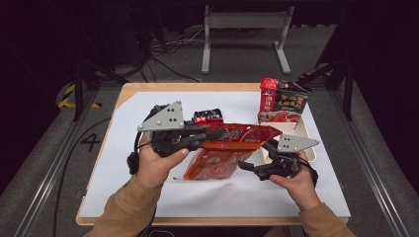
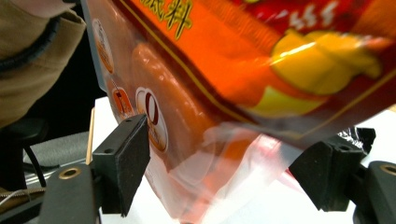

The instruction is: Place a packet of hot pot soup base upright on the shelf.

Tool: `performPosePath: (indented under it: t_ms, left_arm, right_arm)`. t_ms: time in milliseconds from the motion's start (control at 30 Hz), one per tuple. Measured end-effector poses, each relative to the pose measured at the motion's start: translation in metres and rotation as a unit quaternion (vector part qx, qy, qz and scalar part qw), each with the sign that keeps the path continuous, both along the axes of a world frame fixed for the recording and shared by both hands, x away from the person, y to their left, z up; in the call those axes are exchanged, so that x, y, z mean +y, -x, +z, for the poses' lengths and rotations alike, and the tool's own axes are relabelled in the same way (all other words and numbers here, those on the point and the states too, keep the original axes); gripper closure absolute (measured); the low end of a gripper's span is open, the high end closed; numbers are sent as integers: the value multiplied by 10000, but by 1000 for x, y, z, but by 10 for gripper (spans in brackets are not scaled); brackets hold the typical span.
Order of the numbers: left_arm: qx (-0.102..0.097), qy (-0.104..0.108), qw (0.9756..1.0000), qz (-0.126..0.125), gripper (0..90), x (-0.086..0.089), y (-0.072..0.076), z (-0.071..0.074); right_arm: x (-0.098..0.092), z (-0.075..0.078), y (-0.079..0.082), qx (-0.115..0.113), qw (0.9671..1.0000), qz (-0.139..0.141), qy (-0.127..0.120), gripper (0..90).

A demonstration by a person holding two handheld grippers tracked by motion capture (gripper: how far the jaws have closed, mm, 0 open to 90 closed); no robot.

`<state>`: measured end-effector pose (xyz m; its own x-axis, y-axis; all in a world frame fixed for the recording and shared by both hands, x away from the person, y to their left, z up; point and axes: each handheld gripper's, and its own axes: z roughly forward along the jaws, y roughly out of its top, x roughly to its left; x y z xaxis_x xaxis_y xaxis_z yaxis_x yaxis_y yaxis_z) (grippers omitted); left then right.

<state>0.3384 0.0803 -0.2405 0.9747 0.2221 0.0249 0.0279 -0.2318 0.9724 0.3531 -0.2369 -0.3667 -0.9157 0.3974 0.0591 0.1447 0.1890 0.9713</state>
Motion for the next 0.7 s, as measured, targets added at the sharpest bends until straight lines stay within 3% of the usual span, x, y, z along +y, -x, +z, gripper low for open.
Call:
performPosePath:
  t_ms: [67,533,633,700]
  left_arm:
    - [-3,32,10000,5,900,0,-1,0]
    - [98,127,9999,7,900,-4,-3,-4]
    - [50,81,10000,10,900,-9,-2,-5]
    - [37,73,10000,4,900,-11,-1,-5]
  right_arm:
    - [1,-1,0,-53,9998,93,-171,245]
    - [10,-4,3,-251,9994,108,-229,253]
    - [17,-3,5,-405,9990,152,71,257]
    - [24,-5,7,-427,9987,268,55,265]
